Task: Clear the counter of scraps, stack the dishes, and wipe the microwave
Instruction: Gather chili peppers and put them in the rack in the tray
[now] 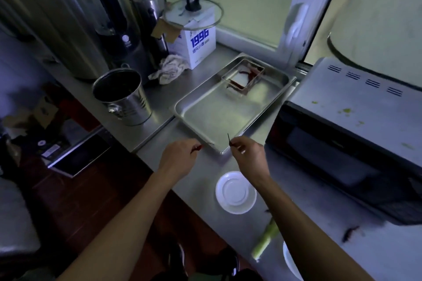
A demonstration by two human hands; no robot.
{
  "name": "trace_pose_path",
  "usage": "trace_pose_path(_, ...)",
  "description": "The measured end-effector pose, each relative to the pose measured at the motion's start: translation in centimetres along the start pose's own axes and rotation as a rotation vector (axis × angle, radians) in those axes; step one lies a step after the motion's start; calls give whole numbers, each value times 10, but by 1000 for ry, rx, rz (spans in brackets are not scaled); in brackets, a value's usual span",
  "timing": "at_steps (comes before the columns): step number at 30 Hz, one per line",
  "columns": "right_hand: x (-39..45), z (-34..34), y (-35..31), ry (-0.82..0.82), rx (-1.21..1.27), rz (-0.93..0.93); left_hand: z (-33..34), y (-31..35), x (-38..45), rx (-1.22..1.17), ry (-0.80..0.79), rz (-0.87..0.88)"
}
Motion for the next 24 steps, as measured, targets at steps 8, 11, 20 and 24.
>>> trace_pose_path(8,38,5,30,13,-74,88,21,15,85,25,-81,224)
trace_pose_path(11,61,12,31,77,-77,130,26,13,125,-5,-102,308)
trace_pose_path(20,156,34,4,229,-124,234,25,-2,262,-24,-198,457)
trace_pose_path(24,191,38,-1,279,-138,315,26,-1,316,-18,-247,512)
Point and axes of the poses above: each hand's wrist, its own x-axis towards the middle knuckle, its own z-axis out of the palm, y = z × x, the point moved 3 cm from there along x, towards the middle knuckle, and after that the axes turned 3 degrees about -x, right-handed, at the moved point
